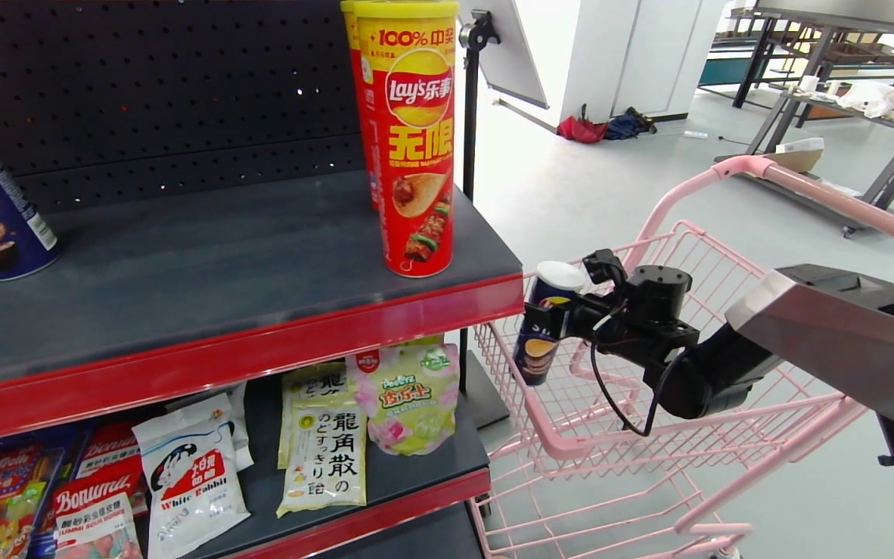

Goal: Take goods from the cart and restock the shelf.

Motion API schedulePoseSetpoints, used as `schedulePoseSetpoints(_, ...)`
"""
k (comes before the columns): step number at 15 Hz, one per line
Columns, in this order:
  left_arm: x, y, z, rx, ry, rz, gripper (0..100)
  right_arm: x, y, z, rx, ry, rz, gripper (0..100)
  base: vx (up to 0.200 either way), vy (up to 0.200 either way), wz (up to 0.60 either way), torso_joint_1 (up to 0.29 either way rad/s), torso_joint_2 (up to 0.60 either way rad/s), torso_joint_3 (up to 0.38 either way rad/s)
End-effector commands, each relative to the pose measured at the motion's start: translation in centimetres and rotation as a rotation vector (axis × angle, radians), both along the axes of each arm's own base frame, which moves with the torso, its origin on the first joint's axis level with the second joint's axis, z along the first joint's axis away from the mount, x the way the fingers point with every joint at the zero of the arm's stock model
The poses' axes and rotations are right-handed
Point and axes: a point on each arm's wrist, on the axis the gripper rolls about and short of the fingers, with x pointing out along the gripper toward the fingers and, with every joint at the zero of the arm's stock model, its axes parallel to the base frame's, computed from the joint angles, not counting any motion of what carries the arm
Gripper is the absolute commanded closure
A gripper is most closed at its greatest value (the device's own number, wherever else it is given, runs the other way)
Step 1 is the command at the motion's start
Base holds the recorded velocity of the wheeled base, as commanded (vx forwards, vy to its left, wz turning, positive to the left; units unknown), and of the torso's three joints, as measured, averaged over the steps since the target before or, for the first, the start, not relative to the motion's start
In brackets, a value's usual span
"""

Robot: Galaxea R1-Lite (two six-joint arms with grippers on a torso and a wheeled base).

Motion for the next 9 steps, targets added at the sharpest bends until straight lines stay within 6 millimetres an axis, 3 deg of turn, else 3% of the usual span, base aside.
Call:
schedulePoseSetpoints(1, 0.0, 0.0, 0.0, 0.000, 0.000, 0.001, 0, 0.0, 0.1, -0.3, -0.002, 0.005, 0.002, 100, 0.000, 0.000, 0.00, 0.000, 0.00, 0.000)
schedulePoseSetpoints(5, 0.0, 0.0, 0.0, 0.000, -0.001, 0.001, 0, -0.1, -0.1, 0.1, -0.004, -0.004, -0.021, 100, 0.000, 0.000, 0.00, 0.000, 0.00, 0.000)
schedulePoseSetpoints(7, 0.0, 0.0, 0.0, -0.001, 0.000, 0.001, 0, -1.0, -0.4, 3.2, 0.003, -0.047, -0.043, 100, 0.000, 0.000, 0.00, 0.000, 0.00, 0.000)
schedulePoseSetpoints(9, 0.0, 0.0, 0.0, -0.001, 0.000, 0.001, 0, -2.6, -1.8, 8.1, -0.005, -0.086, -0.099, 100, 0.000, 0.000, 0.00, 0.000, 0.00, 0.000)
